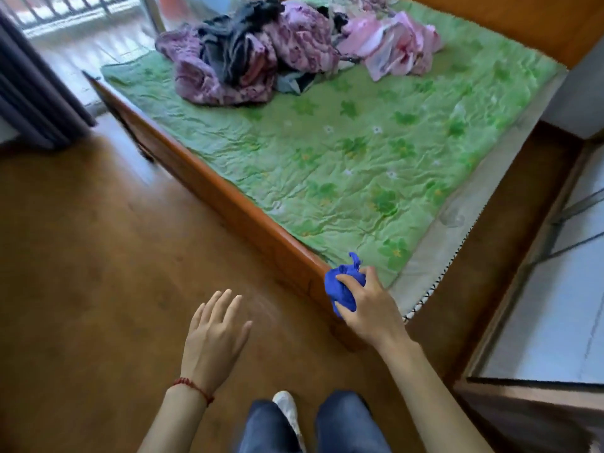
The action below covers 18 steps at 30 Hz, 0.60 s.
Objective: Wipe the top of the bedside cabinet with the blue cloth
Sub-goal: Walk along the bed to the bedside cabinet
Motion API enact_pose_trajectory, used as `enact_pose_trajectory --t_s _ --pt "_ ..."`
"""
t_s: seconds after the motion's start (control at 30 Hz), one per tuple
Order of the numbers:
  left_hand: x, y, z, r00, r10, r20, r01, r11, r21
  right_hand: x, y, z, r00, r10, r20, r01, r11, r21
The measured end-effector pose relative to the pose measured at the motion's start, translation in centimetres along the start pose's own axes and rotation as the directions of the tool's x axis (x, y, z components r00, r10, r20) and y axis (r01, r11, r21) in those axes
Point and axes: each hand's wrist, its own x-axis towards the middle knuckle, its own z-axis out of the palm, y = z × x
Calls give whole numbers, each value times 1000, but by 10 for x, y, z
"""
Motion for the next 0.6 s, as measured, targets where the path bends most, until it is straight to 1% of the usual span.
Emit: enact_pose_trajectory --t_s 0.13,0.2,0.3,0.47,0.6 --pt "-1 -47 -13 986 -167 -27 166 986 -28 49 -49 19 982 -177 72 178 984 -17" --pt "1 -66 -18 968 -249 -32 248 968 -44 75 -71 29 959 -259 115 262 965 -13" --pt "13 -88 -27 932 -358 -46 355 932 -69 119 -101 43 923 -345 172 349 937 10" --pt "56 -114 -49 863 -493 -107 484 869 -99 202 -147 55 854 -480 202 476 877 71" --pt "94 -133 -74 815 -565 -131 550 824 -136 265 -178 53 807 -549 215 547 834 78"
